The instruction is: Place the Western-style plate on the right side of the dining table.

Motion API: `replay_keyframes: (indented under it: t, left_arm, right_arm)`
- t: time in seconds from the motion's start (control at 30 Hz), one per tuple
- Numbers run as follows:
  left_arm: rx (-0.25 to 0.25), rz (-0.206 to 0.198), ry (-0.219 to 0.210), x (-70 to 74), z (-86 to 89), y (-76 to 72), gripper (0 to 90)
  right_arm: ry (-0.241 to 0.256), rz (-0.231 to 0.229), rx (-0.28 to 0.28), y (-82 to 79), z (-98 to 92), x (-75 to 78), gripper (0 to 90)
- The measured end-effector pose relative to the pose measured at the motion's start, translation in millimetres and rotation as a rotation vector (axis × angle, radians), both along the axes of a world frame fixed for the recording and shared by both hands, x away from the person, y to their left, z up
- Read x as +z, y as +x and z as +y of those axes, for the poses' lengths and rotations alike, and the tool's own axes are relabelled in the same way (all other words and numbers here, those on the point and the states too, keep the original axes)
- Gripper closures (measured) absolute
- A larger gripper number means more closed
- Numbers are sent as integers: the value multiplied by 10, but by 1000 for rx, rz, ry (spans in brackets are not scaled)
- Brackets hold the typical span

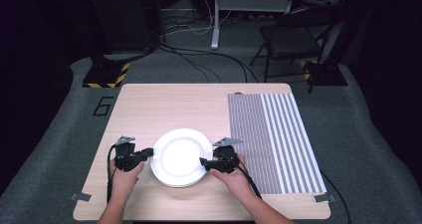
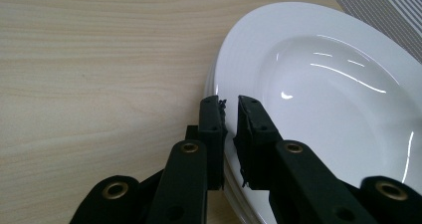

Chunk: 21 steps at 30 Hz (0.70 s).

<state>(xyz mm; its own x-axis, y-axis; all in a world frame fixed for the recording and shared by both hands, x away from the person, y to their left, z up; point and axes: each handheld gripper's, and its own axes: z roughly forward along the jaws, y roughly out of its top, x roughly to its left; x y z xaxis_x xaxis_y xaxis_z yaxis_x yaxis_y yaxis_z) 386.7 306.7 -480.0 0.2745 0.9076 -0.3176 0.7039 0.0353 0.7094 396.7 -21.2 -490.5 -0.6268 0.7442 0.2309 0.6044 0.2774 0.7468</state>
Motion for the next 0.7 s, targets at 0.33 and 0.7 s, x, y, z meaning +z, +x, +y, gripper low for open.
replay_keyframes:
  t: [0.33,0.7]
  left_arm:
    - [-12,7,-9,-14,-20,-6,819]
    - [-30,5,2,-37,-106,-2,822]
  right_arm:
    - [33,14,-26,-24,-27,46,419]
    - [63,-3,-45,-18,-103,139,420]
